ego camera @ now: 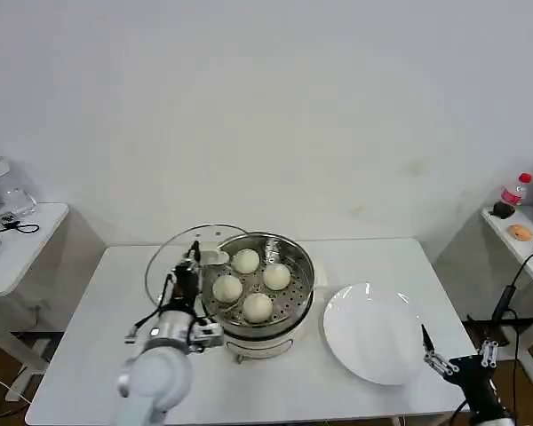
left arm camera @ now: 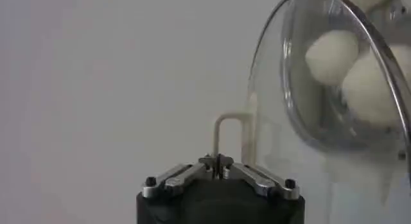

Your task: Take steamed baozi put them in steamer then cover it.

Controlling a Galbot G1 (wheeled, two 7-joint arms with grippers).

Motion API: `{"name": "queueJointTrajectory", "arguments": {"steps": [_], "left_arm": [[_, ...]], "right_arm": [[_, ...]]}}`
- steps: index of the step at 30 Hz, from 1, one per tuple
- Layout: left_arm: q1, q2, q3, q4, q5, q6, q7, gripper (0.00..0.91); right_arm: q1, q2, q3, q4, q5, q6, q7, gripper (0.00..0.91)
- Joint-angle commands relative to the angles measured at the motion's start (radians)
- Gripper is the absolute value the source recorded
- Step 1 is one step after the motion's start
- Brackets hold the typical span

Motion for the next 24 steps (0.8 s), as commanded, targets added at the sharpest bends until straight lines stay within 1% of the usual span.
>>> {"name": "queueJointTrajectory", "arguments": {"steps": [1,6,9,24], "left_arm": [[-0.060,-0.194,0.111,0.071,0.262,0.004,0.045,0.000],[-0.070,-0.246,0.130,0.095,0.306,-0.002,0.044,0.000],[-0.071,-0.263,0.138,0.104,0.325,-0.006,0.042,0.000],[-0.051,-0.268,0.156,0.125,0.340,-0.010,0.039,0.000]], "right_arm": [[-0.002,0.003,-0.024,-0.003,0.001,-0.004,0.000,0.907],[-0.001,0.007,-0.034,-0.010,-0.009,0.000,-0.001,0.907],[-0.001,0.007,-0.035,-0.013,-0.009,0.001,-0.001,0.907],[0.001,0.010,-0.045,-0.027,-0.014,0.008,-0.001,0.907]]}}
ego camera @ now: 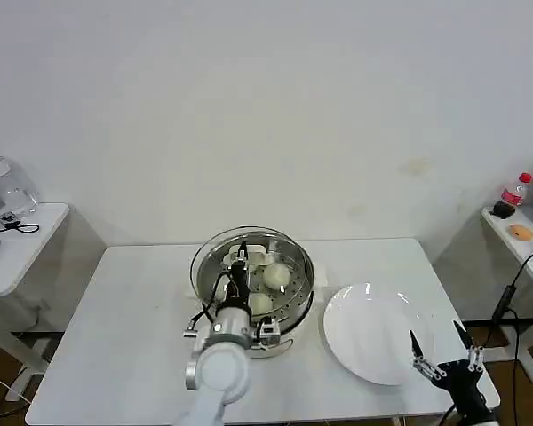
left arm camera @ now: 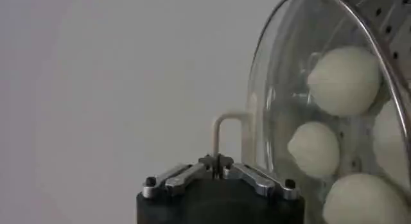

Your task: Take steamed baozi put them in steamer then cover it.

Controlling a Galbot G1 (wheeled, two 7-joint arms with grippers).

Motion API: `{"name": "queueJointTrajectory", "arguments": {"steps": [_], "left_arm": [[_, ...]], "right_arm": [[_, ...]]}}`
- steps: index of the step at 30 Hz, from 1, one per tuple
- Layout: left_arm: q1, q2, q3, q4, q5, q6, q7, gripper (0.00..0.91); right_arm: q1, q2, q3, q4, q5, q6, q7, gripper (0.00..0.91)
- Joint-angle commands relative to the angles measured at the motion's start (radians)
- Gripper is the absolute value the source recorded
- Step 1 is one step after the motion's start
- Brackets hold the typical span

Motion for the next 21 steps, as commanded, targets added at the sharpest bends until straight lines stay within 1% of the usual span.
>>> {"name": "queueJointTrajectory", "arguments": {"steps": [1,21], "left_arm": [[-0.001,-0.037,0.027,0.015,0.045,0.000,0.005,0.000],[0.013,-0.039,0.021,0.031,0.043,-0.010,-0.011,0.000]], "right_arm": [[0.001,0.001,-0.004,-0.001,-0.001,0.001,0.000,0.907],[0.001,0.002,-0.011,-0.005,-0.002,0.003,0.000,0.907]]}}
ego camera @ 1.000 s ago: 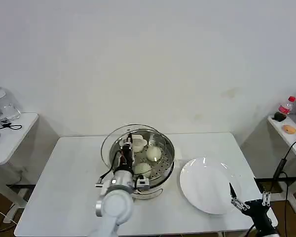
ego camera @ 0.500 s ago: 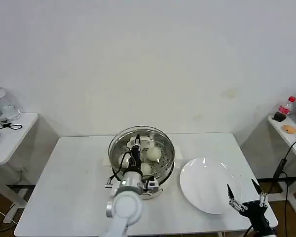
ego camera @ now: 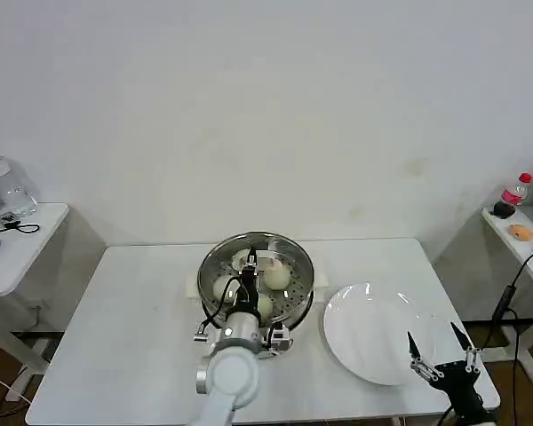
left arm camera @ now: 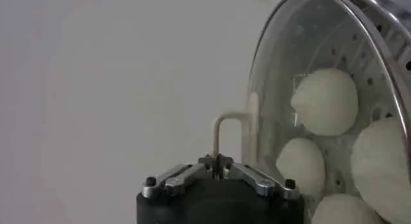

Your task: Take steamed baozi put them in steamer then cover it.

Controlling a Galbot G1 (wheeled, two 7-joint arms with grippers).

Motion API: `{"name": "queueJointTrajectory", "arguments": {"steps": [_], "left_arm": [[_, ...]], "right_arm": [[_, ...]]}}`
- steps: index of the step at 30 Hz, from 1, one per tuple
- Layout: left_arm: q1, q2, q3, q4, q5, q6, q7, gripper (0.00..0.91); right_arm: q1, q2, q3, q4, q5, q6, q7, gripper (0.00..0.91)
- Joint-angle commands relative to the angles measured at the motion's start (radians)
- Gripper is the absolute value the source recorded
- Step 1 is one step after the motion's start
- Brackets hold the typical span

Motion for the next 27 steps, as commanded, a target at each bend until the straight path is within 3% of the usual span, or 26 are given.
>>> {"name": "queueJointTrajectory", "arguments": {"steps": [1,27], "left_arm": [[-0.004,-0.006,0.002,0.006,0.004,-0.001,-0.005,0.000],[-0.004,-0.008,-0.003,0.022,-0.011,-0.005,-0.019,0.000]], "right_arm": [[-0.001,0.001,-0.002,0.001,0.001,0.002,0.000,0.907],[-0.003,0.001,-0.015,0.001,0.000,0.006,-0.003,0.907]]}}
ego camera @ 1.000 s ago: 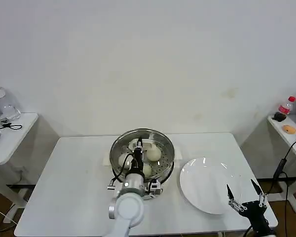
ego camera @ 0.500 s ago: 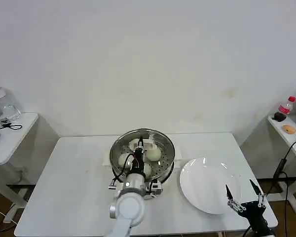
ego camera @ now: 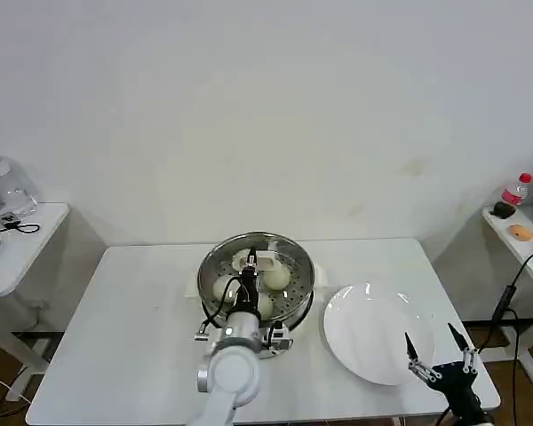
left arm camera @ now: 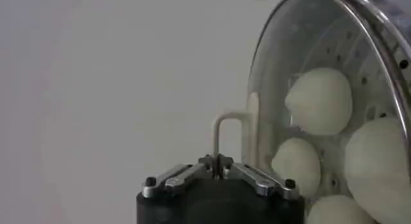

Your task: Take steamed baozi put them in steamer then cover it.

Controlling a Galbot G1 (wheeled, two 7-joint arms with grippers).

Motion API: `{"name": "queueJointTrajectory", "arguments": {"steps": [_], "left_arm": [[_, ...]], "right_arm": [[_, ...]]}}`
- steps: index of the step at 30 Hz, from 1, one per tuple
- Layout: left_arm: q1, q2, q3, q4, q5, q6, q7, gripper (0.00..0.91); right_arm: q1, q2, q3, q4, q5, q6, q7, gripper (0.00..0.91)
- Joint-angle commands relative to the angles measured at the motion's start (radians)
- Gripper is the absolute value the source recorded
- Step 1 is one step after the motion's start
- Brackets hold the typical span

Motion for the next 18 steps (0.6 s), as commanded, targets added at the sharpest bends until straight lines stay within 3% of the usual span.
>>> {"name": "queueJointTrajectory", "arguments": {"steps": [1,2,18], "left_arm": [[0.002,0.000,0.004,0.000,-0.003,-0.002,-0.001,0.705],[0.003,0.000,0.004,-0.001,-0.004,-0.002,-0.001,0.907],[0.023,0.001,0.003,-0.038,-0.013,-0.007,0.001,0.907]], "right_arm": [[0.000,0.002,-0.006,0.001,-0.001,0.001,-0.002,0.907],[0.000,0.001,-0.006,0.001,0.000,0.001,-0.002,0.907],[-0.002,0.004,-0.012,0.004,-0.003,0.003,-0.003,0.907]]}}
